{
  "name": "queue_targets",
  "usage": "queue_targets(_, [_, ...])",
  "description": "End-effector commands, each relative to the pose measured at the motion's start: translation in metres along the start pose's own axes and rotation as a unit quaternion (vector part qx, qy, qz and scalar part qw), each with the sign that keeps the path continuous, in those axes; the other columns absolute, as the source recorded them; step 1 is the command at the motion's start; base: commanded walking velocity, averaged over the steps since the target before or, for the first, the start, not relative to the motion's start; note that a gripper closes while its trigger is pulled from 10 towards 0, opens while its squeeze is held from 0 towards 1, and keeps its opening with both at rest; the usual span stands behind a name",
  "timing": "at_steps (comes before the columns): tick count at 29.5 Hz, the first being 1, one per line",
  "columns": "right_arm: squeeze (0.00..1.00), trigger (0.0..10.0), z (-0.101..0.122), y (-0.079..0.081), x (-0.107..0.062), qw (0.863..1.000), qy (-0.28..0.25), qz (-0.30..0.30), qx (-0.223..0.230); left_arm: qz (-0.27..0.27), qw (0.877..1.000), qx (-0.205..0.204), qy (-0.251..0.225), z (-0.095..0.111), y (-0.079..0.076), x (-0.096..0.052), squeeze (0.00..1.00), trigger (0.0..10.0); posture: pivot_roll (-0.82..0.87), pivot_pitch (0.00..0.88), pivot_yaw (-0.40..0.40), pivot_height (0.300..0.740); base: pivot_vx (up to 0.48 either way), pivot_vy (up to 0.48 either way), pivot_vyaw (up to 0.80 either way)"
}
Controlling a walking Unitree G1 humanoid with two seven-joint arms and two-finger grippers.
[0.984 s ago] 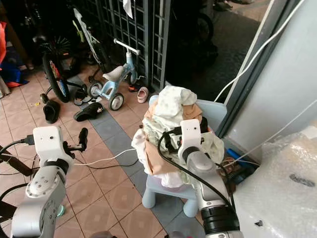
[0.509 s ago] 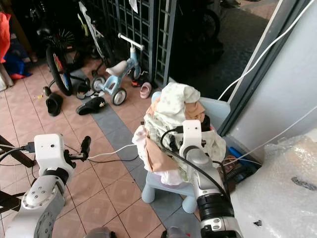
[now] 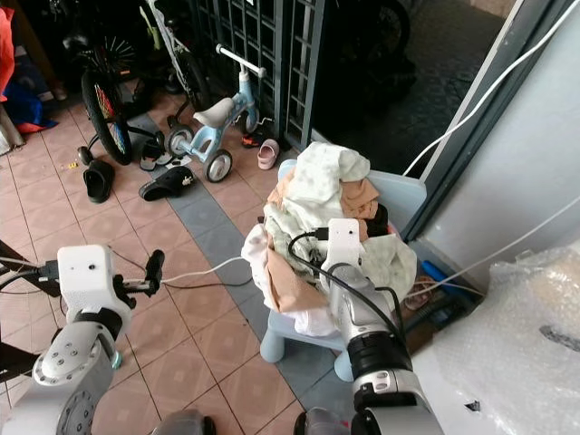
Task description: Clothes washing
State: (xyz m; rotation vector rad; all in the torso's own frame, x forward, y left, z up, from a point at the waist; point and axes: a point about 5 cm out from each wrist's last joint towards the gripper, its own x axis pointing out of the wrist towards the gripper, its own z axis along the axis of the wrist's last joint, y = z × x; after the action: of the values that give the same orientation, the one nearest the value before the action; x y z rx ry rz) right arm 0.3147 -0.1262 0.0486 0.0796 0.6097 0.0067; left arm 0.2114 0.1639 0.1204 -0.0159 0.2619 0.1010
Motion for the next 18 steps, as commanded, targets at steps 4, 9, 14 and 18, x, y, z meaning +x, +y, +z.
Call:
queue_targets(4, [0.0, 0.0, -0.005, -0.001, -0.001, 1.0, 0.015, 0.004, 0.014, 0.002, 1.0, -0.002, -0.002, 0.003, -0.002, 0.003, 0.0, 10.0, 0.12, 0.091, -0.027, 0.74, 0.0, 0.0, 0.0])
queue_targets(9, [0.0, 0.0, -0.008, 0.003, -0.001, 1.0, 0.02, 0.013, 0.017, 0.004, 1.0, -0.005, -0.006, 0.004, -0.003, 0.005, 0.0, 10.0, 0.11, 0.085, -0.031, 0.74, 0.0, 0.0, 0.0])
queue_targets(14, [0.0, 0.0, 0.005, 0.004, -0.003, 1.0, -0.019, 0.016, 0.01, 0.006, 1.0, -0.008, -0.009, 0.005, -0.005, 0.008, 0.0, 10.0, 0.1, 0.07, -0.037, 0.74, 0.0, 0.0, 0.0])
queue_targets(18, [0.0, 0.0, 0.017, 0.006, -0.005, 0.999, -0.048, 0.025, 0.001, 0.007, 1.0, -0.01, -0.01, 0.004, -0.007, 0.011, 0.0, 10.0, 0.09, 0.056, -0.041, 0.74, 0.0, 0.0, 0.0])
